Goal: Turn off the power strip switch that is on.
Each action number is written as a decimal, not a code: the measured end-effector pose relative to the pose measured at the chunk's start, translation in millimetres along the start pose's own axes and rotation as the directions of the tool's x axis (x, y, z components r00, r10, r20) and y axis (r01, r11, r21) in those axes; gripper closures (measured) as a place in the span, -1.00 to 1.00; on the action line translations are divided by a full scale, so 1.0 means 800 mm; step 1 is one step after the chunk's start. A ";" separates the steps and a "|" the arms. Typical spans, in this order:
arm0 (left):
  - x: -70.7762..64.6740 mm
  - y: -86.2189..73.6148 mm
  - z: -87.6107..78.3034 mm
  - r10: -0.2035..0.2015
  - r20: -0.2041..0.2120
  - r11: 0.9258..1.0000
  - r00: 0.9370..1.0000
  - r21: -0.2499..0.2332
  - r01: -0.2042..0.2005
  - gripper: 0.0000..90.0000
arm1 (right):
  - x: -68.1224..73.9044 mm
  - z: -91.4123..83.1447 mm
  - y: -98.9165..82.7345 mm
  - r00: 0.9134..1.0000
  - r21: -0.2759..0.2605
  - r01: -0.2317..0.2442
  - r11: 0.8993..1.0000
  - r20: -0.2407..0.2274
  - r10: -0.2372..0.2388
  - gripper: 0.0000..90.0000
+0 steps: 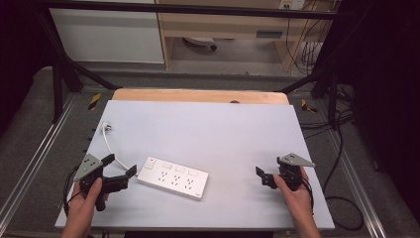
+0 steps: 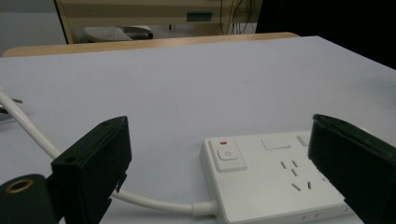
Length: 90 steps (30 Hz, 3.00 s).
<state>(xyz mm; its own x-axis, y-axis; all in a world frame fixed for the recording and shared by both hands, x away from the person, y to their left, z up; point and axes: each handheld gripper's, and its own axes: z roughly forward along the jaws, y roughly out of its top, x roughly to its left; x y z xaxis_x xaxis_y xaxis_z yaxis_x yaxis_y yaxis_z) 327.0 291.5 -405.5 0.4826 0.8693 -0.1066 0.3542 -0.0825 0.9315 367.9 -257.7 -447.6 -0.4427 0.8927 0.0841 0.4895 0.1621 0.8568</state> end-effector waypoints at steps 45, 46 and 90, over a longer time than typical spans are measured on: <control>-0.012 0.007 -0.006 0.027 0.057 0.999 0.998 -0.042 -0.025 -0.90 | 0.008 -0.011 0.006 0.998 -0.084 0.045 0.995 0.049 -0.041 -0.90; -0.012 0.007 -0.006 0.024 0.058 0.999 0.998 -0.045 -0.021 -0.90 | 0.008 -0.012 0.007 0.998 -0.089 0.045 0.995 0.051 -0.040 -0.90; -0.043 0.049 -0.007 0.016 0.109 0.998 0.994 -0.061 -0.009 -0.88 | 0.009 -0.017 0.010 0.996 -0.129 0.074 0.989 0.065 -0.066 -0.91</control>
<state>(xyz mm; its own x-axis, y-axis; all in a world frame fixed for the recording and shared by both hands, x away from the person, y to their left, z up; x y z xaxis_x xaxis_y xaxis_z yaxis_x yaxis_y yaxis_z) 319.7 261.3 -363.0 0.5725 0.8097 -0.1291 0.3005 -0.0607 0.9519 358.8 -255.9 -433.2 -0.4241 0.9056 -0.0061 0.3544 0.1721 0.9191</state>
